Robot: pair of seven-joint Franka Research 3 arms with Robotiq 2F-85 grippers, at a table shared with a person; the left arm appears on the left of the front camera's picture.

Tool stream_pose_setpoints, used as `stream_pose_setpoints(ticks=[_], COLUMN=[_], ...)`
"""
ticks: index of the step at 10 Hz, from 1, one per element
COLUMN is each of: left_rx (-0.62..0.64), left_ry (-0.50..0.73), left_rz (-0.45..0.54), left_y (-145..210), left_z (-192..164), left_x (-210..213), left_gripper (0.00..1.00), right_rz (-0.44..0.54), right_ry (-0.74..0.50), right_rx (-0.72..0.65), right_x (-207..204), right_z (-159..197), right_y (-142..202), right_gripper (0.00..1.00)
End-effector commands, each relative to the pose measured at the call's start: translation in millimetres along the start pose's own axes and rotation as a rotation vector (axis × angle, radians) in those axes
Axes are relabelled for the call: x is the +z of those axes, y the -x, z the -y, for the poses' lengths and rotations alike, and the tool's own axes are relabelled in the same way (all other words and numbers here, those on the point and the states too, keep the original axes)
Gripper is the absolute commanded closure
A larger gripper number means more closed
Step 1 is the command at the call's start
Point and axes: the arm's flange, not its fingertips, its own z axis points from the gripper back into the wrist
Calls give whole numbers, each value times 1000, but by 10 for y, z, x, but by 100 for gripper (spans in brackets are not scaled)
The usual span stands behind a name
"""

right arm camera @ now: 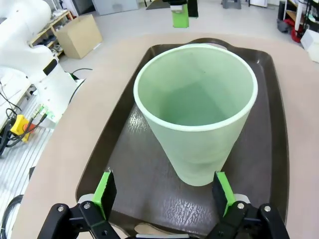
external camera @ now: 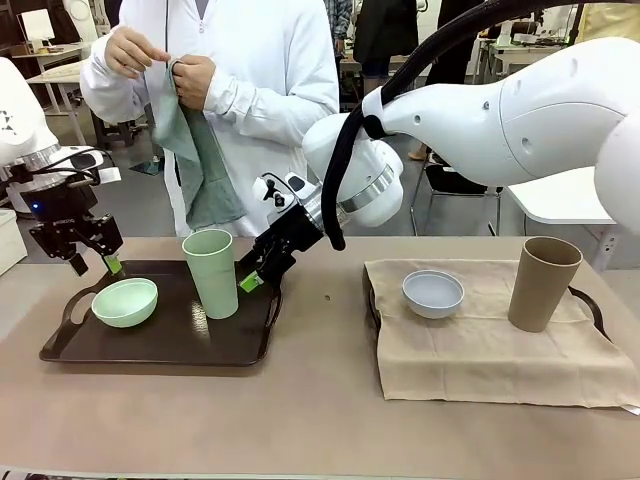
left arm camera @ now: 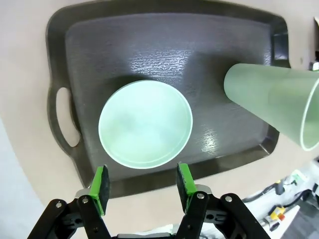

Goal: Set up a tray with a mat and arrange the tableware.
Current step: Pick up the Picnic Bowl and Reusable plastic cup from the Handle tray in front of the human's position and hold them in the air.

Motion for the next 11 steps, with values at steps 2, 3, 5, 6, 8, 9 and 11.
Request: stream_pose_setpoints(ticks=[2,3,5,6,8,9,11], left_rx=[-2,7,37,64,99,108,126], left_ry=[-25,-38,-53,-69,-78,-81,-90], left_rz=[30,38,36,36,11,-3,-27], left_y=[-90,-116,-158,-160,-157,-183,-203], left_z=[-12,-46,-156,-231,-372,-426,-521], left_x=[-196,-244,-271,-284,-362,-401,-477], left_gripper=[30,30,30,30,30,30,30], right_rz=[-30,-35,-40,-40,-44,-40,-38], right_ry=[58,79,80,76,62,56,44], right_rx=[-91,-99,-94,-87,-83,-83,-80], right_x=[-204,-243,-330,-367,-433,-447,-492], right_z=[250,294,337,333,318,320,326], right_y=[9,-2,-29,-41,-36,-36,-38], right_gripper=[0,0,0,0,0,0,0])
